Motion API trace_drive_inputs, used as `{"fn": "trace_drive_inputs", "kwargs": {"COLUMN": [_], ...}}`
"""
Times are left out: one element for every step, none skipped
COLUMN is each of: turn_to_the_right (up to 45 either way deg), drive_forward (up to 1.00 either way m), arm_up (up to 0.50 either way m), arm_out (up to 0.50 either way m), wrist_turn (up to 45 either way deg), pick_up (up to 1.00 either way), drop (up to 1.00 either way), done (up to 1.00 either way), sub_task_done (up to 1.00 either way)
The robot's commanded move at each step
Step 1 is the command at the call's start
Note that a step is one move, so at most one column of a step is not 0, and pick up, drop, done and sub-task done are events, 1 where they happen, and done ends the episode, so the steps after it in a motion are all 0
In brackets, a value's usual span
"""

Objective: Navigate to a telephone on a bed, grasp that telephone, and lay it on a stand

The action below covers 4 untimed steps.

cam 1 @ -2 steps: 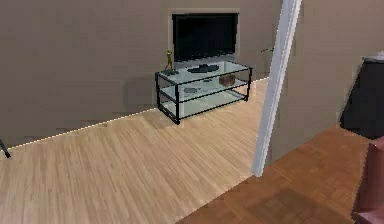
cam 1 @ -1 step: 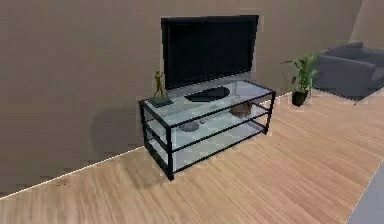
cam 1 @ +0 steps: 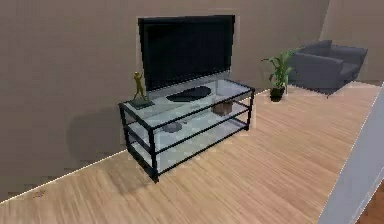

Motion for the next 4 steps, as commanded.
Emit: {"fn": "trace_drive_inputs", "kwargs": {"turn_to_the_right": [0.0, 6.0, 0.0, 18.0], "drive_forward": [0.3, 0.0, 0.45, 0.0], "arm_up": [0.0, 0.0, 0.0, 0.0], "arm_out": [0.0, 0.0, 0.0, 0.0], "wrist_turn": [0.0, 0.0, 0.0, 0.0], "pick_up": [0.0, 0.0, 0.0, 0.0], "drop": [0.0, 0.0, 0.0, 0.0], "done": [0.0, 0.0, 0.0, 0.0], "sub_task_done": [0.0, 0.0, 0.0, 0.0]}}
